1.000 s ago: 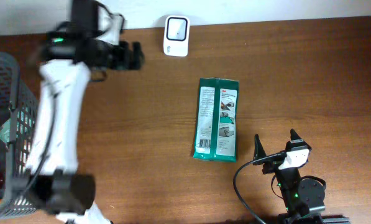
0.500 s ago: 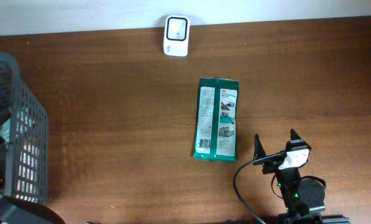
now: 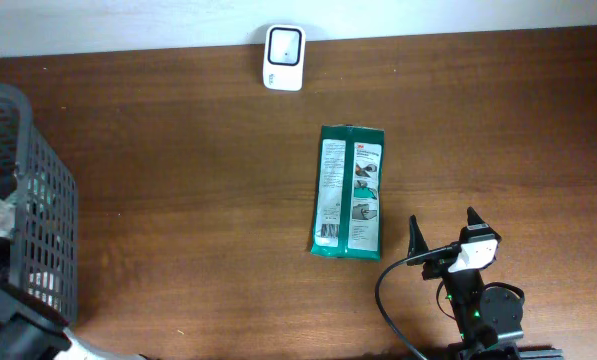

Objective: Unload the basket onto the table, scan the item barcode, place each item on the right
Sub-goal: 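Grasp the white tube in the basket and place it left of the glove pack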

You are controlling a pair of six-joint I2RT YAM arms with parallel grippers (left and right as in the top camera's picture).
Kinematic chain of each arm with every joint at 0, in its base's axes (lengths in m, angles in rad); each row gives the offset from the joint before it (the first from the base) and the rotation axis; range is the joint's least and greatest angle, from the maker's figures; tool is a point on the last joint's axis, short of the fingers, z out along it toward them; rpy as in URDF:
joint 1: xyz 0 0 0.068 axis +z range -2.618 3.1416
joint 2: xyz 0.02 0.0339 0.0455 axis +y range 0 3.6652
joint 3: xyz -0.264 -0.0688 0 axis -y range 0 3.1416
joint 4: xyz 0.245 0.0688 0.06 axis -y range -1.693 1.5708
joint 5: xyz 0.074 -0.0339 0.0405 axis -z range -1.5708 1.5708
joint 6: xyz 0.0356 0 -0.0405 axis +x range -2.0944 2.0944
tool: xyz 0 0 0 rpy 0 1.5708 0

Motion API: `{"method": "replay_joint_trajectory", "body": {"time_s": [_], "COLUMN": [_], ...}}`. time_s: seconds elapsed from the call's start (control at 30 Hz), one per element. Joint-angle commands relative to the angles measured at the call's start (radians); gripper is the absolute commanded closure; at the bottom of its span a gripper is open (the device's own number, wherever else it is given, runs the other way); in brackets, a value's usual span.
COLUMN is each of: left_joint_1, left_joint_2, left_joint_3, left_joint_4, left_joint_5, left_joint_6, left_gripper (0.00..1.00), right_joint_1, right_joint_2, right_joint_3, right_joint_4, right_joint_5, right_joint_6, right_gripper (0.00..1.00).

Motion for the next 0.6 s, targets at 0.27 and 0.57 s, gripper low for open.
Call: {"method": "replay_joint_trajectory", "body": {"time_s": [0.27,0.57], "left_joint_1": [-0.001,-0.049], "left_joint_2": [0.038,-0.121], "left_joint_3": [0.317,1.317], "left_joint_4": [-0.184,-0.447], "left_joint_5": [0.019,0.711], "left_joint_6": [-0.144,-0.755], "left_gripper": [1.0,1.0], "right_joint_1": [0.004,0.004], "right_joint_2": [-0.006,-0.006], "right_joint_3": [-0.005,-0.005], "right_joint_4": [-0.005,-0.005], "right_joint_5": [0.002,0.002], "right_joint_6": [0.01,0.01], "right_gripper": [0.02,0.02]}}
